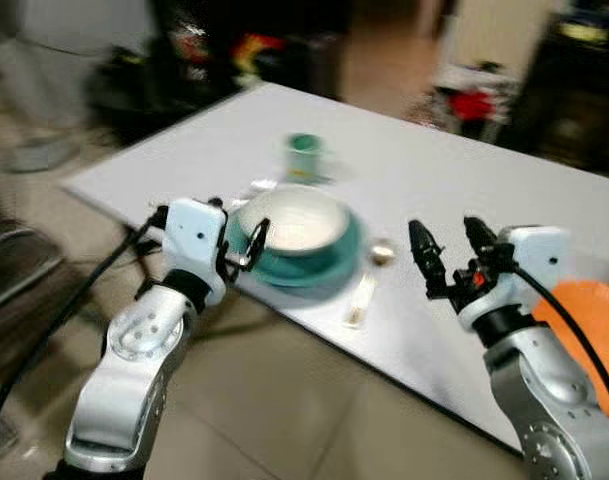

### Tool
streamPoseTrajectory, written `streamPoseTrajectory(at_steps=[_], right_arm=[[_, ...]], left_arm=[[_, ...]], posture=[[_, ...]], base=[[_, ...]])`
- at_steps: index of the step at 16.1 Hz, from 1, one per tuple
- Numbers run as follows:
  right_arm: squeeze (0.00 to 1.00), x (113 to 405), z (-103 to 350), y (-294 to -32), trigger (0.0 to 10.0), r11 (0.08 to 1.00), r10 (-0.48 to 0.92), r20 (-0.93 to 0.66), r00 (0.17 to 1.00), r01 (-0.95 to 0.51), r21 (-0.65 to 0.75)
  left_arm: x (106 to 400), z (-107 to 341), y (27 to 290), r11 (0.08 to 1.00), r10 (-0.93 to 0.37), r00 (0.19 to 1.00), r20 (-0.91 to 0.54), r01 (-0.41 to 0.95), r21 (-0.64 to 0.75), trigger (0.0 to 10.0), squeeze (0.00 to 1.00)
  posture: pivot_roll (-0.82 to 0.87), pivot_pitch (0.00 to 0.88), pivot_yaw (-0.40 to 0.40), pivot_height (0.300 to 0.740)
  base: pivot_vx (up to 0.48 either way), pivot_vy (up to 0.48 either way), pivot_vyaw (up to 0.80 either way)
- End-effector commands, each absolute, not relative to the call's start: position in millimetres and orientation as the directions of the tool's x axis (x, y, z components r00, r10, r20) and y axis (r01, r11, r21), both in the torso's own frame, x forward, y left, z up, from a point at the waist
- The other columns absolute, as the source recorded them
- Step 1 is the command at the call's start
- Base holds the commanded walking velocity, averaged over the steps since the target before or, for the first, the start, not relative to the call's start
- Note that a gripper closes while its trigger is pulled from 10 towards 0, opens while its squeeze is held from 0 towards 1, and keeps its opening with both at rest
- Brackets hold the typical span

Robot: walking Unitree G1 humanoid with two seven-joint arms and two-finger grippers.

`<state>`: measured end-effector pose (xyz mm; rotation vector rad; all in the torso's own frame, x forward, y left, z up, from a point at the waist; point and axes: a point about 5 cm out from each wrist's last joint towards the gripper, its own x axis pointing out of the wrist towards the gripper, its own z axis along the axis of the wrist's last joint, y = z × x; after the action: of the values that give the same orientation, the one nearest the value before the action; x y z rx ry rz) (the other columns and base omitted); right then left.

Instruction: Setting the table

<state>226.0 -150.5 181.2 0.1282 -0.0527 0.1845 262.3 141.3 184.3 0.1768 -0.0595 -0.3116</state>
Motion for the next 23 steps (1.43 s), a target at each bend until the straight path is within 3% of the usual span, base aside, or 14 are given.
streamPoseTrajectory(at_steps=[1, 23], right_arm=[[0.00, 226.5, 183.9, -148.7, 10.0, 0.972, 0.188, 0.078, 0.979, -0.197, 0.125], [0.00, 223.5, 175.9, -145.9, 10.0, 0.964, 0.172, 0.054, 0.984, -0.180, 0.198]], left_arm=[[262.2, 180.2, 144.4, 0.938, -0.301, 0.954, 0.006, 0.294, 0.182, 10.0, 0.00], [263.7, 174.3, 151.6, 0.940, -0.285, 0.958, -0.042, 0.288, 0.181, 10.0, 0.00]], posture=[[-0.13, 0.000, -0.031, 0.740], [-0.13, 0.000, -0.016, 0.740]], base=[[0.000, 0.000, 0.80], [0.000, 0.000, 0.80]])
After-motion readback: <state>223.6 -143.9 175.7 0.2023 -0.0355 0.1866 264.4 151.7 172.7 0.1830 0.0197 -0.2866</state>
